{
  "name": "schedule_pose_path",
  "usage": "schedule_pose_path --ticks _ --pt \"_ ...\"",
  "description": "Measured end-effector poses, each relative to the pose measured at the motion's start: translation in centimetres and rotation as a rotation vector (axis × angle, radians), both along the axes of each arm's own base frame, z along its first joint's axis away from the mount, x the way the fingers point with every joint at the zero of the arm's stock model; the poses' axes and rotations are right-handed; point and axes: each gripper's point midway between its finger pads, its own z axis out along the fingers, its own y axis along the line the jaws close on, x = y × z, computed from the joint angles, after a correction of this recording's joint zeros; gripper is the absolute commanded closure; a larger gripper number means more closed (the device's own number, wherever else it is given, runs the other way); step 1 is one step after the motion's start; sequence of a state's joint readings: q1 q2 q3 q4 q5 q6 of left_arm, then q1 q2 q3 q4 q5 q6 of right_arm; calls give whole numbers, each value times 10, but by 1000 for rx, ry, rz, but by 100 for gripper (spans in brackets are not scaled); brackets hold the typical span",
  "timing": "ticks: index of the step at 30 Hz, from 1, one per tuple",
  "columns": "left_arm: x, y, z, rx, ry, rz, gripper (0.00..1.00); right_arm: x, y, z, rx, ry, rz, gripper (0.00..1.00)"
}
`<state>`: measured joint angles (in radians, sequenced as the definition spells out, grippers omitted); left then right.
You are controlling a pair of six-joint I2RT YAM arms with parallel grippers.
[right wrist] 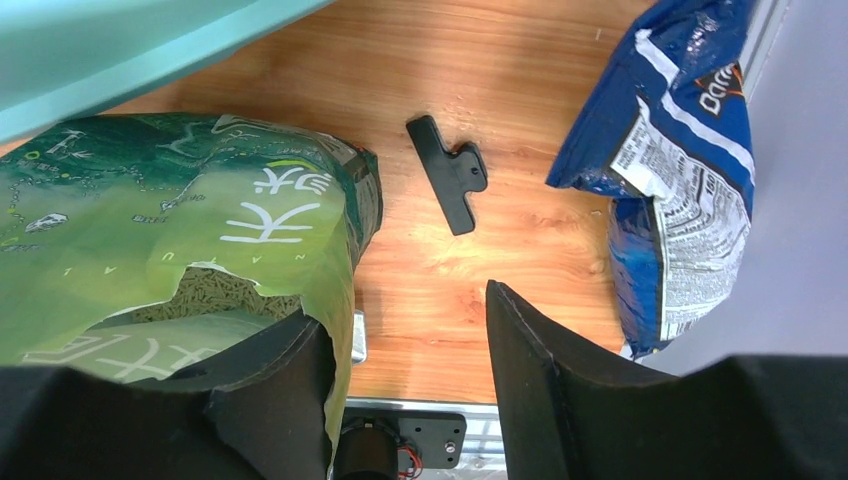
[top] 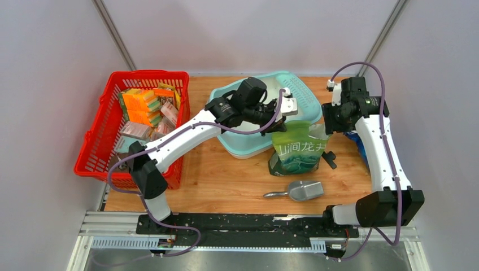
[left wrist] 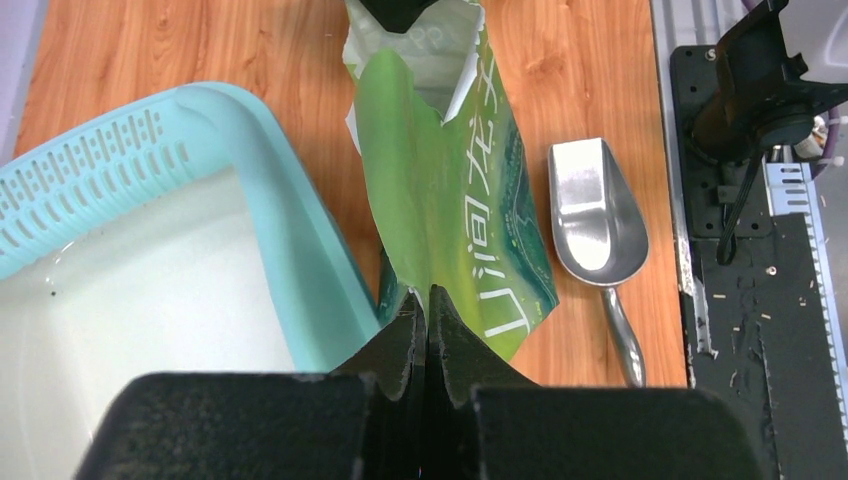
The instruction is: Fill the litter box with clean litter
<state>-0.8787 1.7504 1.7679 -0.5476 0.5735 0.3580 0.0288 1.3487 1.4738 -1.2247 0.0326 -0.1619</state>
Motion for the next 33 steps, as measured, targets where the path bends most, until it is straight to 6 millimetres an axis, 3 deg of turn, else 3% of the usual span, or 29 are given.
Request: schedule_pose_path --ticks 8,19,20,21,24,26,30,33 --pt "-6 16 1 38 -19 19 100 5 25 -5 -7 19 95 47" --pt "-4 18 0 36 -10 40 92 6 22 6 -30 24 90 44" --pt "-5 18 0 33 -7 40 88 5 22 8 -30 24 90 44" --pt "-6 18 0 29 4 41 68 3 22 11 -31 23 89 44" --pt "-7 15 9 -8 6 36 45 -2 20 23 -33 5 87 44" --pt "-7 14 25 -54 -15 38 36 -6 20 34 -28 -21 86 44" --pt "-15 23 66 -142 -74 40 33 -8 24 67 44 -126 84 42" --pt "-32 43 93 -210 -149 27 33 -17 28 91 91 -211 87 38"
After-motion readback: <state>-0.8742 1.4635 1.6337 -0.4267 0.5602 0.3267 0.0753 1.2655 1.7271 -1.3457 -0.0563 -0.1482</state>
